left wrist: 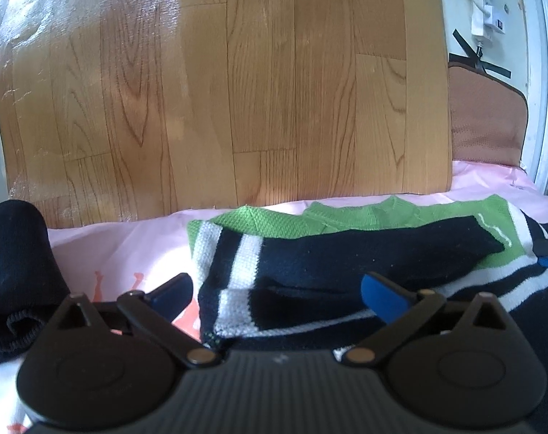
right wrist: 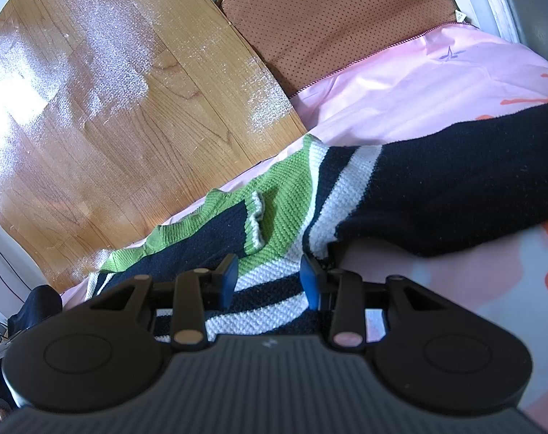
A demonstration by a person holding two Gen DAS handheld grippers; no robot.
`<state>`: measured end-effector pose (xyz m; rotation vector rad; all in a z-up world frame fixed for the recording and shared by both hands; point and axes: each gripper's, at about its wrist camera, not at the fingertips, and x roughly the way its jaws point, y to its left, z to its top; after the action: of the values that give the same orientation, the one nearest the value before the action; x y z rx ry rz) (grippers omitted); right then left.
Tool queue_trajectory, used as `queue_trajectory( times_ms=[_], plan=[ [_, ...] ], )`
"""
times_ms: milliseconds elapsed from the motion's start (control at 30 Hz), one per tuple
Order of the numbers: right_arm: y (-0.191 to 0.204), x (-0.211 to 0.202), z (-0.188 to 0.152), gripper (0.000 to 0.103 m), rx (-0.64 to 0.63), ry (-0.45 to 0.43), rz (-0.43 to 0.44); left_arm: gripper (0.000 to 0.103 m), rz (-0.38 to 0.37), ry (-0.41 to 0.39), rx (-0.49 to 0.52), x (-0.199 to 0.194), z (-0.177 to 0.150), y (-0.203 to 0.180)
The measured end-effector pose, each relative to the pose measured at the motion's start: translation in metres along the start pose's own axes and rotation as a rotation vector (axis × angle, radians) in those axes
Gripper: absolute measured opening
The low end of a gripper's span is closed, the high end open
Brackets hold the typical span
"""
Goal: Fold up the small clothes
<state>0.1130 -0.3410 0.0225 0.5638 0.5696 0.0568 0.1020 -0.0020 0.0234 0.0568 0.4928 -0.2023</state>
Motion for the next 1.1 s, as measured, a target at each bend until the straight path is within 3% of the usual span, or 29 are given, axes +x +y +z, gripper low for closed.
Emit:
queue_trajectory(
  times_ms=[400, 600, 767, 1100],
  plan=[
    [0.000, 0.000, 0.000, 0.041, 0.002, 0.000, 0.000, 0.103, 0.014, -0.057, 0.032, -0.008, -0.004, -0.006],
    [0.000, -0.001, -0.001, 0.041, 0.007, 0.000, 0.004, 0.103, 0.069, -0.096, 0.087, -0.013, -0.007, -0.017],
    [-0.001, 0.000, -0.001, 0.041, 0.014, 0.000, 0.010, 0.103, 0.118, -0.100, 0.056, -0.013, -0.006, -0.014],
    [-0.004, -0.001, 0.000, 0.041, 0.024, 0.001, 0.020, 0.103, 0.201, -0.248, 0.010, -0.037, -0.012, -0.011]
  ],
)
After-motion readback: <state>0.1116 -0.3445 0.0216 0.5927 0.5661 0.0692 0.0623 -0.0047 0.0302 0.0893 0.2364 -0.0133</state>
